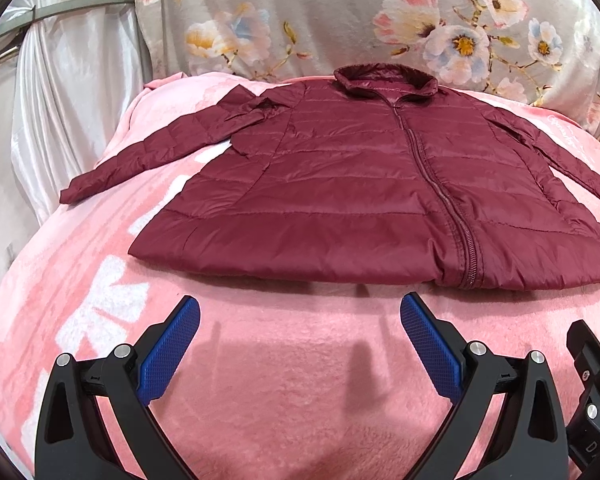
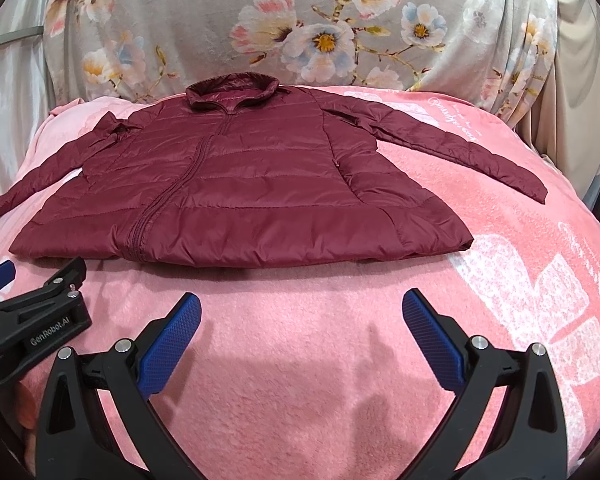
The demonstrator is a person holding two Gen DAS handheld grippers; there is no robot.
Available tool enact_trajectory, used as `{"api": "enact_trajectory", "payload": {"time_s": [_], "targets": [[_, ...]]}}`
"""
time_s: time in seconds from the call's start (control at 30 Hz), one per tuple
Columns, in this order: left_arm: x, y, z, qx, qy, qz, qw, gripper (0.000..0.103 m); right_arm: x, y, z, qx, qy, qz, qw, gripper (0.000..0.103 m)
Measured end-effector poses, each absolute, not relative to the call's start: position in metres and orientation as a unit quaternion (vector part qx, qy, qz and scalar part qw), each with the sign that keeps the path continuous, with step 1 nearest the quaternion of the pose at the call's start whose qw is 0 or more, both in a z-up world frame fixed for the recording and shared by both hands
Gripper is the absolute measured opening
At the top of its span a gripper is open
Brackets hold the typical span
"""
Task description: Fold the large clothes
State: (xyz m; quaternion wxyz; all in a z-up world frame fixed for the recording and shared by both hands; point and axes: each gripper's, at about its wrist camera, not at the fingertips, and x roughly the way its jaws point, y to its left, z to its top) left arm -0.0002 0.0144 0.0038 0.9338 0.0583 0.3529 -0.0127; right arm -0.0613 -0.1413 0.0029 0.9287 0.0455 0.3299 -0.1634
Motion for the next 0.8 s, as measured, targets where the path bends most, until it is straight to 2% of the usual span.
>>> {"api": "enact_trajectory", "payload": {"time_s": [0.8], "targets": [[-0.012, 0.011, 0.005, 0.072, 0.323, 0.009, 0.944, 0.098, -0.061, -0.138, -0.001, 0.046, 0.329, -0.15, 0.931, 0.098]]}}
